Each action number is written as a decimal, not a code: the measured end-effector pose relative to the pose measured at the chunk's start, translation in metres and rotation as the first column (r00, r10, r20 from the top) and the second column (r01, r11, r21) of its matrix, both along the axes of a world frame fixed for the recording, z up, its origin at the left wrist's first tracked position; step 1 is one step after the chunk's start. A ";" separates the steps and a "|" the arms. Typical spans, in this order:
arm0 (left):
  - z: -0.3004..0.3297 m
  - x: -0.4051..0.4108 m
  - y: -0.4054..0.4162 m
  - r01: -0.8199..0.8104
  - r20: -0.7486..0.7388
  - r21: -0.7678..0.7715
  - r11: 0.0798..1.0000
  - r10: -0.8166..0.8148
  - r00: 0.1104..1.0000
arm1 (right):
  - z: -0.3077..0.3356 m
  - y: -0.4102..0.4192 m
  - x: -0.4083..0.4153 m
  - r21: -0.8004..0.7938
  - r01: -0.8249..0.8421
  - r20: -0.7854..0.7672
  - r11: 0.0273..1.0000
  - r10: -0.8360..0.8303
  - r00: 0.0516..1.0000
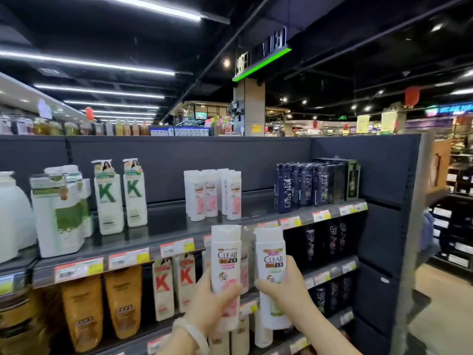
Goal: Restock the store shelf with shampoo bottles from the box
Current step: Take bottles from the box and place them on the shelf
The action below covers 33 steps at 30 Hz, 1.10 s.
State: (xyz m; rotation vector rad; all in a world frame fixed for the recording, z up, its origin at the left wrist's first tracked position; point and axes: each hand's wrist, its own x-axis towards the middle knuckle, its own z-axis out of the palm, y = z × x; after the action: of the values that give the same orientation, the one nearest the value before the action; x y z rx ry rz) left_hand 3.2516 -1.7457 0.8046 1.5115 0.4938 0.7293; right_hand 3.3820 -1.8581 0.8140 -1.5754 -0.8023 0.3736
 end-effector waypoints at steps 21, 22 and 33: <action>0.040 0.200 0.147 -0.140 0.076 0.094 0.986 0.133 0.988 | 0.054 0.177 0.233 0.118 0.021 0.178 0.993 -0.042 0.983; 0.040 0.201 0.150 -0.153 0.082 0.094 0.984 0.146 0.986 | 0.059 0.188 0.241 0.143 0.019 0.180 0.990 -0.044 0.983; 0.047 0.215 0.164 -0.268 0.098 0.109 0.957 0.258 0.961 | 0.044 0.263 0.290 0.146 -0.111 0.151 0.983 0.089 0.985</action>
State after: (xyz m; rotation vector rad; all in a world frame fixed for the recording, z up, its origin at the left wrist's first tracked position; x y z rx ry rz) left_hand 3.4666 -1.5821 0.8518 1.5377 0.6041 1.0416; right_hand 3.6722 -1.5951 0.8584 -1.4318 -1.0015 0.2657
